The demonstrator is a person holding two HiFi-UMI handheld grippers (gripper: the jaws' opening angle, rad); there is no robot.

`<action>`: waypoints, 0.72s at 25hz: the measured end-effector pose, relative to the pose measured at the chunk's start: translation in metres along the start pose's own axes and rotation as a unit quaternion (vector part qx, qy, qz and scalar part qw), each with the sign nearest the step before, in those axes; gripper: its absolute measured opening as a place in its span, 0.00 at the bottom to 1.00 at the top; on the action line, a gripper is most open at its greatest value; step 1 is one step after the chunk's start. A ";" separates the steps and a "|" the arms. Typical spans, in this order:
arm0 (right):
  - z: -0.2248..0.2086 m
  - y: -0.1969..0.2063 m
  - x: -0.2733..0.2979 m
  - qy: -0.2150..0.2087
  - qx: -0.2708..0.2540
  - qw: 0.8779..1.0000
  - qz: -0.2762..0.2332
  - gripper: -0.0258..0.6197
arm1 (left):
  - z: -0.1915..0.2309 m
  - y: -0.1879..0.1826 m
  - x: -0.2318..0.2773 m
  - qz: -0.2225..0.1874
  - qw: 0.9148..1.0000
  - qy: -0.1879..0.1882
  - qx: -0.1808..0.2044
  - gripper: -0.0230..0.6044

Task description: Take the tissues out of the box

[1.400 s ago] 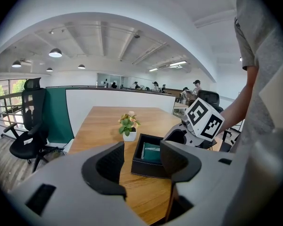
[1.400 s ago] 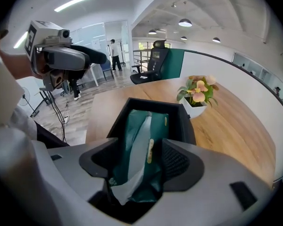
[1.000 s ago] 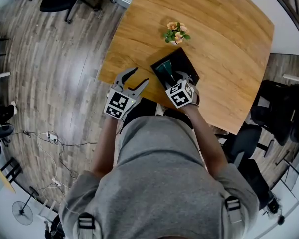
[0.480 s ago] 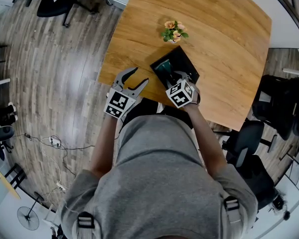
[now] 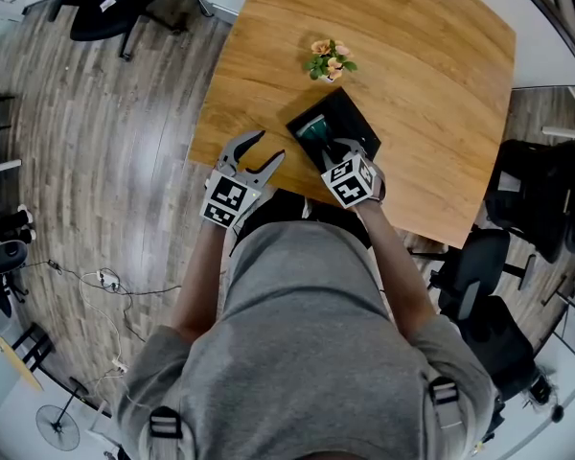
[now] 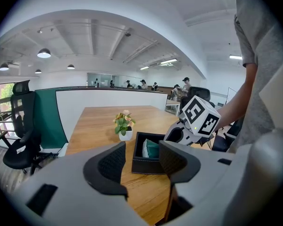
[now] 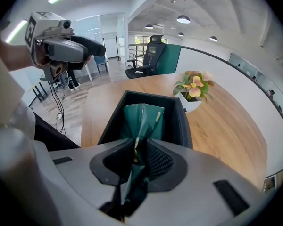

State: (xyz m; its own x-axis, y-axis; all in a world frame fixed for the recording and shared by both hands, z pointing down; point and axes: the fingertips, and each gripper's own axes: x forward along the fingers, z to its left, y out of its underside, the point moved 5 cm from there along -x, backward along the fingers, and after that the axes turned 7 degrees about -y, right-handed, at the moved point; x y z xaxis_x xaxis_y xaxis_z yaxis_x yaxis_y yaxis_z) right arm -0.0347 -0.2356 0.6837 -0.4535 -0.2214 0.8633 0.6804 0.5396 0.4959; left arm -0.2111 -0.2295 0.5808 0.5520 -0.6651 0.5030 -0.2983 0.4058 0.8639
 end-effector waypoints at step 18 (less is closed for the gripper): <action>-0.011 -0.018 -0.033 -0.003 0.003 0.998 -0.070 0.14 | -0.020 -0.018 -0.006 -0.008 1.000 -0.018 0.008 0.40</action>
State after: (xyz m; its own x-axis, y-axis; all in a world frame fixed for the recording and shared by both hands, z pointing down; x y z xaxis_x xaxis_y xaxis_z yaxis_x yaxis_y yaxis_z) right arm -0.0259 -0.2467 0.6478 -0.5475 -0.2890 0.7853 0.6075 0.5081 0.6105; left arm -0.1933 -0.2207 0.5616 0.5278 -0.6942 0.4894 -0.3029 0.3845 0.8720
